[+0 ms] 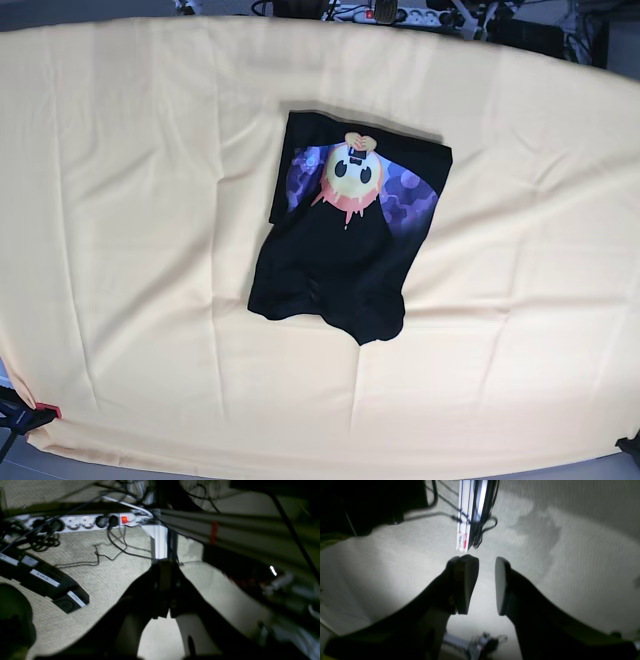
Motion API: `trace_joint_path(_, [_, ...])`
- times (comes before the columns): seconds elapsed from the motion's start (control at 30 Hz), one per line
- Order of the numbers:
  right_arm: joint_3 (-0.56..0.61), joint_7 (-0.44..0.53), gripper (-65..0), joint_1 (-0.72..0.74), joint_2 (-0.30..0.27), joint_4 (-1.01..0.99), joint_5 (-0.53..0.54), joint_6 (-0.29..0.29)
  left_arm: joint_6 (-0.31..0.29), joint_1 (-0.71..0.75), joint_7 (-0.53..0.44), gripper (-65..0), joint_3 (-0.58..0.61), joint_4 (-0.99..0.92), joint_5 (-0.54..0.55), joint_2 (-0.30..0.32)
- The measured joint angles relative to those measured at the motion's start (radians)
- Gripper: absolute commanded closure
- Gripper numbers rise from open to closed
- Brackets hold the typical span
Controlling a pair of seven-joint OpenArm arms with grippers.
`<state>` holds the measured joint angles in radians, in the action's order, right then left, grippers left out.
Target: Fold the T-shirt properly
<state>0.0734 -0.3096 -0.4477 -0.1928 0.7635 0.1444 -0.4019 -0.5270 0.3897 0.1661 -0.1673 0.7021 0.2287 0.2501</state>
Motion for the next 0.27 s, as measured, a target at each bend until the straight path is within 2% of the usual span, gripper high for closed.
trace_joint_path(0.1, [0.015,0.006,0.0,0.039,0.048,0.000,-0.017,0.018,0.109,-0.063,-0.063,0.0,0.117,-0.093,0.000,-0.028])
trace_joint_path(0.2, [0.015,0.011,0.0,0.055,0.060,0.000,-0.015,0.017,0.211,-0.065,-0.159,0.0,0.251,-0.126,0.007,-0.051])
trace_joint_path(0.27, [0.015,0.012,0.0,0.049,0.060,0.000,-0.015,0.017,0.228,-0.058,-0.184,0.0,0.301,-0.127,0.017,-0.060])
